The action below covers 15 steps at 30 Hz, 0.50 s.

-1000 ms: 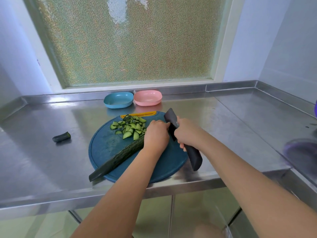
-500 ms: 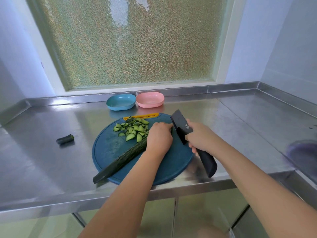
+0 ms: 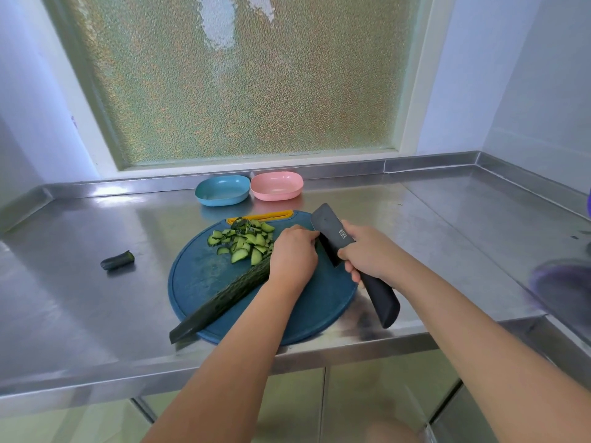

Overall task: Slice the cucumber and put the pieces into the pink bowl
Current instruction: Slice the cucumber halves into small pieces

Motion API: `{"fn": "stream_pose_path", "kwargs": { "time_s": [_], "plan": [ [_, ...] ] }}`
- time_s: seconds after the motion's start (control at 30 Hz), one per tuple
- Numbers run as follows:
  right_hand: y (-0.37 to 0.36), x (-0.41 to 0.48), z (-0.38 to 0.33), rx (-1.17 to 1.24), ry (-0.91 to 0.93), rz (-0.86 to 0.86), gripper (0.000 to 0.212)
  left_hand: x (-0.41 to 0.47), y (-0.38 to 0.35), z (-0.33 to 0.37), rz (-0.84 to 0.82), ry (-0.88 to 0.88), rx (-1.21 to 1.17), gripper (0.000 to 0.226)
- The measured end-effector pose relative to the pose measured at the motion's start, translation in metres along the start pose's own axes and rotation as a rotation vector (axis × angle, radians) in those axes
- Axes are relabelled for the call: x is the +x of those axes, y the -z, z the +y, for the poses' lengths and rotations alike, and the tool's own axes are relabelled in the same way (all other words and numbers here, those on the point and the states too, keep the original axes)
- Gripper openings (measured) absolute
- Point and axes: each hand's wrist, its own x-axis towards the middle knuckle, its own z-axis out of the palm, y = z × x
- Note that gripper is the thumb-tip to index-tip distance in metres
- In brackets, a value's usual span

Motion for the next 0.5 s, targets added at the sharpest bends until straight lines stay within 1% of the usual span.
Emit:
{"fn": "stream_pose_path", "kwargs": {
  "time_s": [0.17, 0.27, 0.43, 0.5],
  "plan": [
    [-0.002, -0.001, -0.001, 0.065, -0.023, -0.015, 0.068, 0.001, -0.001, 0.0, -0.001, 0.01, 0.003, 0.031],
    [-0.002, 0.002, -0.001, 0.073, -0.04, -0.027, 0.065, 0.001, -0.001, 0.0, -0.003, 0.008, 0.003, 0.031],
    [-0.004, 0.008, -0.002, 0.03, -0.053, -0.052, 0.063, 0.002, -0.002, 0.0, -0.003, 0.02, 0.013, 0.03],
    [-0.011, 0.006, -0.006, -0.014, -0.044, -0.053, 0.066, 0.002, -0.002, 0.0, -0.01, 0.028, 0.018, 0.03]
  ]
}}
